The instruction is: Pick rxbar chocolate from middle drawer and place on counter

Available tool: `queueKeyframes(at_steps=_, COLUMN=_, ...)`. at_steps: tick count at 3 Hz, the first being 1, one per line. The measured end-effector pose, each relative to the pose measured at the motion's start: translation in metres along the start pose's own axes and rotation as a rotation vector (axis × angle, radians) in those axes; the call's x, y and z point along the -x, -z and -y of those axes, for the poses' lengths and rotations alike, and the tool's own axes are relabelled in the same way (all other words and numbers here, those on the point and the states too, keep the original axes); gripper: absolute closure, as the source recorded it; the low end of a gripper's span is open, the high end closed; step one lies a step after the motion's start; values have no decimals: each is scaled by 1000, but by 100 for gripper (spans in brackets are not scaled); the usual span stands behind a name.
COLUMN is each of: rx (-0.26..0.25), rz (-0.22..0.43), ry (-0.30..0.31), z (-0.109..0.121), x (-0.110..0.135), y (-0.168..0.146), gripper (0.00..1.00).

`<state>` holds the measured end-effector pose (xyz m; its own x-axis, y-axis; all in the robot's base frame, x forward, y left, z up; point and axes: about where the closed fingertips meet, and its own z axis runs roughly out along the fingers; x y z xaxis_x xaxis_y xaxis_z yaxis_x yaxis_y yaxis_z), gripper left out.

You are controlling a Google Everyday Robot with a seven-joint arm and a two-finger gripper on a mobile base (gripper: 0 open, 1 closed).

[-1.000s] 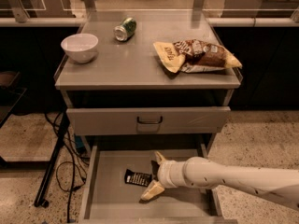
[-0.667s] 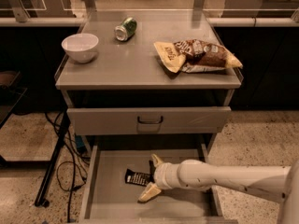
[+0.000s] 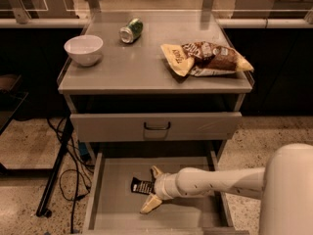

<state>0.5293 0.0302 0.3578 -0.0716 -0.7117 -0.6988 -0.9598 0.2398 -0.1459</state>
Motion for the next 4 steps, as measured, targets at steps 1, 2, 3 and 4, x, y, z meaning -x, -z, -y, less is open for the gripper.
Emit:
queueKeyframes(at_steps=1, rx=35, rz=-6, ry=-1, z=3, x=-3, y=-19, gripper=0)
queueKeyframes(at_steps=2, rx=39, rz=-6, ry=-1, z=4, x=-2, y=-22, gripper=23)
queueKeyframes(at_steps=3, rx=39, rz=-6, ry=-1, z=4, x=-2, y=-22, gripper=55)
queueKeyframes(at_steps=4, rx=39, rz=-6, ry=-1, z=4, x=-2, y=-22, gripper=78)
